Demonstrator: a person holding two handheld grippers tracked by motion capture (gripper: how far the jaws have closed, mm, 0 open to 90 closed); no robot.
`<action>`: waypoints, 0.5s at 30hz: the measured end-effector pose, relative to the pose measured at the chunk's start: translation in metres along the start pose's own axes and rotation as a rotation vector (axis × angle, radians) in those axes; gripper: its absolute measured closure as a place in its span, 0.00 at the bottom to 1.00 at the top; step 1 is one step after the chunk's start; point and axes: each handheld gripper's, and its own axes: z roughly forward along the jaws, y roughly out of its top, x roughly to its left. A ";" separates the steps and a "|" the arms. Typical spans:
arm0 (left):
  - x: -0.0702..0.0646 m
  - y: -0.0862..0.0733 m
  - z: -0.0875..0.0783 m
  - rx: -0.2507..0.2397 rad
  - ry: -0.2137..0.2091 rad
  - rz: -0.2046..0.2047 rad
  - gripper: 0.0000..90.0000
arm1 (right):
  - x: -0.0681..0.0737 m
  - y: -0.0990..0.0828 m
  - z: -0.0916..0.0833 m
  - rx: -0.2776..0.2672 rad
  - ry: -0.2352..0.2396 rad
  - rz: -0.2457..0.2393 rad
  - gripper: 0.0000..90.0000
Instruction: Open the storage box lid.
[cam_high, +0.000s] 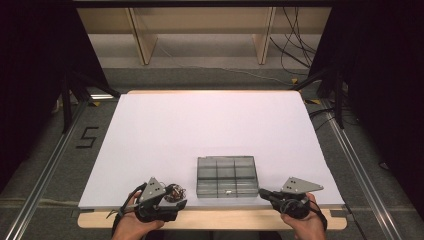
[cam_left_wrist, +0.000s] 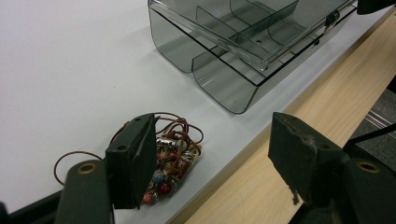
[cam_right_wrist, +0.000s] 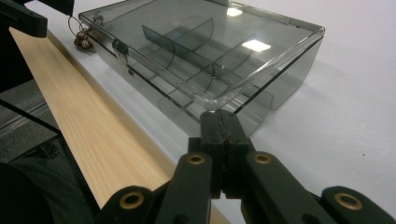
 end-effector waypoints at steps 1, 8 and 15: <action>0.000 0.000 0.000 0.001 0.001 0.001 0.36 | 0.001 0.000 0.000 -0.005 -0.001 0.008 1.00; 0.000 0.001 0.000 -0.008 -0.001 0.000 0.36 | 0.004 0.005 0.000 -0.021 0.023 0.015 1.00; 0.001 0.002 0.000 -0.008 0.005 -0.007 0.35 | 0.003 0.012 -0.001 -0.056 0.023 0.024 1.00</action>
